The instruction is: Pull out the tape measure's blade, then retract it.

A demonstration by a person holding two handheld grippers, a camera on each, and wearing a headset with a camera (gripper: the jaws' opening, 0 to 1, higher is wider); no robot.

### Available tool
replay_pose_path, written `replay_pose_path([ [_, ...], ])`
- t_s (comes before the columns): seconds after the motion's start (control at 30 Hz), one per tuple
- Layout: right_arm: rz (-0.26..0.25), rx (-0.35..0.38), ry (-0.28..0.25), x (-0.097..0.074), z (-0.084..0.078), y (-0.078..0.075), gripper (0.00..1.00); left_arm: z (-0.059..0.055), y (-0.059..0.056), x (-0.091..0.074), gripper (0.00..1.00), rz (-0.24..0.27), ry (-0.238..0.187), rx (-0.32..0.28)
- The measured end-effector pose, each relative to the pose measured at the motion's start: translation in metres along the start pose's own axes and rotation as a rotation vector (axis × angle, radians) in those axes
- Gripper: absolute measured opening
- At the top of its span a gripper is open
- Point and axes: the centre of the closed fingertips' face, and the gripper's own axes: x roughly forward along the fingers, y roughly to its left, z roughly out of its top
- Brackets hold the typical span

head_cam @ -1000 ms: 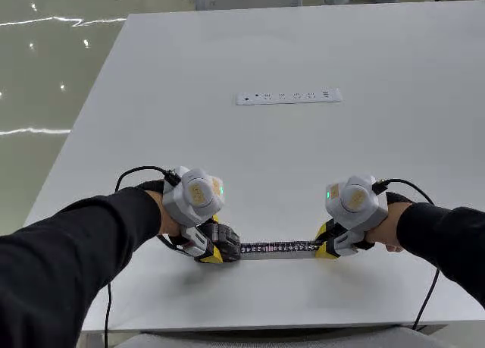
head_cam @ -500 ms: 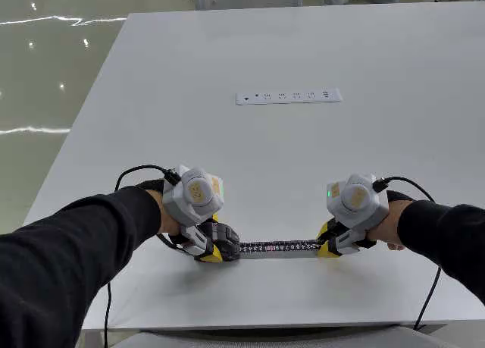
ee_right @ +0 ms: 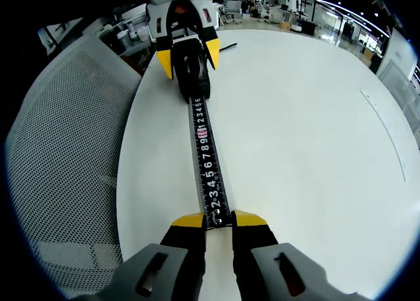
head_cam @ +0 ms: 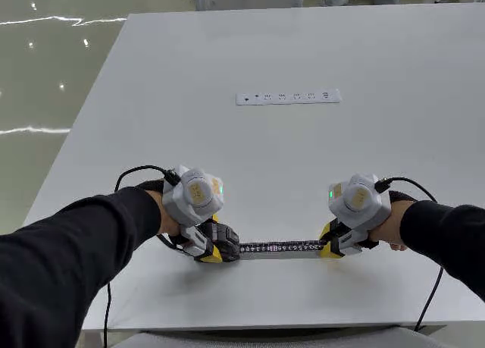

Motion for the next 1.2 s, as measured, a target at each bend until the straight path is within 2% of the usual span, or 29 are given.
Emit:
replay_pose_path([
  [1.2, -0.007, 0.016, 0.019, -0.006, -0.012, -0.003, 0.10, 0.000, 0.001, 0.000, 0.34, 0.002, -0.005, -0.003],
])
